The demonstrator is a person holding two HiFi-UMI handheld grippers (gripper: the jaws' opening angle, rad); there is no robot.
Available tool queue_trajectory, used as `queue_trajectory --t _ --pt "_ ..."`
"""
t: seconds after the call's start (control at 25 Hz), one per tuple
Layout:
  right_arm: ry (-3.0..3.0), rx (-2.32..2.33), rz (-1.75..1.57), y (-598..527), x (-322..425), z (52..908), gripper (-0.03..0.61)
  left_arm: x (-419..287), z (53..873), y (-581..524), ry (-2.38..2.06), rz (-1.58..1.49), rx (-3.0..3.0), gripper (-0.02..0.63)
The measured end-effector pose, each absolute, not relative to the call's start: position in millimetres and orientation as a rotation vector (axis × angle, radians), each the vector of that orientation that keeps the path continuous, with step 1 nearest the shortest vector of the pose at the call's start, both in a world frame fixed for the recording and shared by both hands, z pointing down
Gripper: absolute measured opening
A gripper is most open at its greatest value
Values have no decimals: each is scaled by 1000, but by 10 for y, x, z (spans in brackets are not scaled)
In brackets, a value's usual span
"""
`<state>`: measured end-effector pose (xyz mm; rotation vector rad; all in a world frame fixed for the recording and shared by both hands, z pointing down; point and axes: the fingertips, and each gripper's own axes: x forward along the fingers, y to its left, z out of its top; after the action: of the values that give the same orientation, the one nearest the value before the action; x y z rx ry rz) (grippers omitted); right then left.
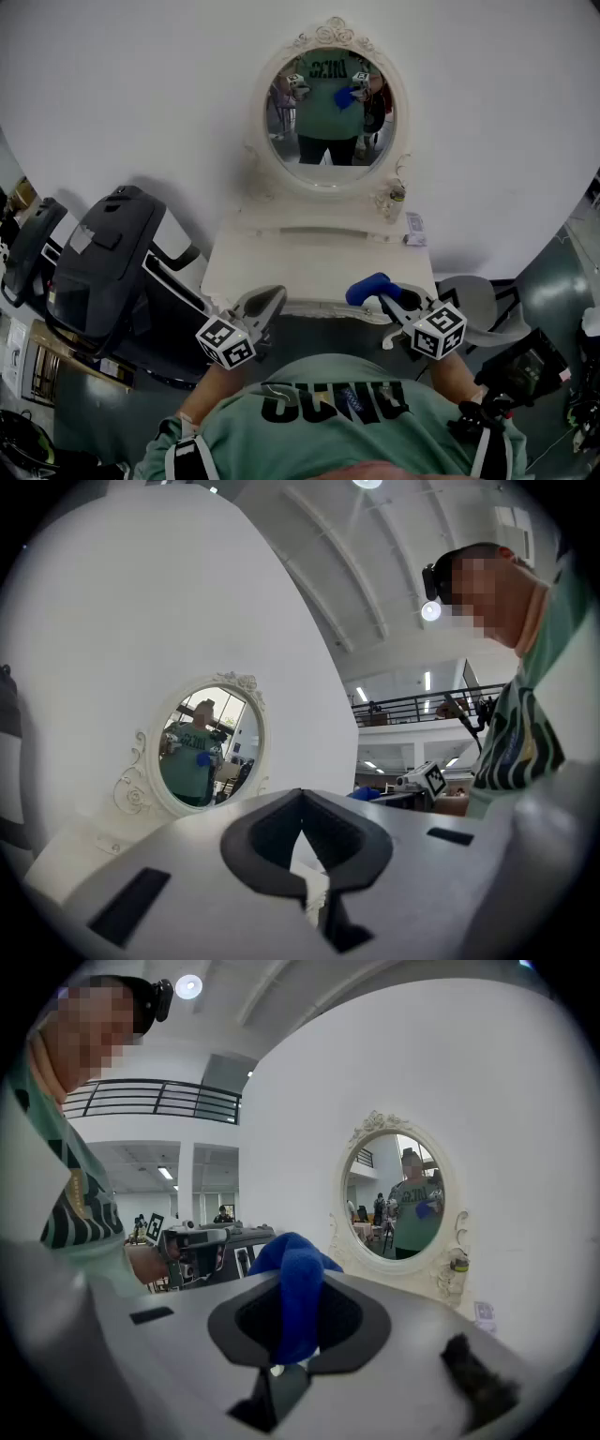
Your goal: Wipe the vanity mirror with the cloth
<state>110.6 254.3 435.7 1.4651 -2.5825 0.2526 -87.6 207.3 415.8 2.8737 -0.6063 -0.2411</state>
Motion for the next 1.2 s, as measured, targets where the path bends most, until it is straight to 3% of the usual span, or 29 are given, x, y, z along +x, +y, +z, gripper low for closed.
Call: queue_trajectory --t 0.64,1.2 --pt "-2660 1465 319 2595 1270 4386 51 -691 4187 2107 -604 -229 2883 9" --pt "-2657 1373 274 2718 2144 4353 51 322 4212 2217 -609 -226 2849 9"
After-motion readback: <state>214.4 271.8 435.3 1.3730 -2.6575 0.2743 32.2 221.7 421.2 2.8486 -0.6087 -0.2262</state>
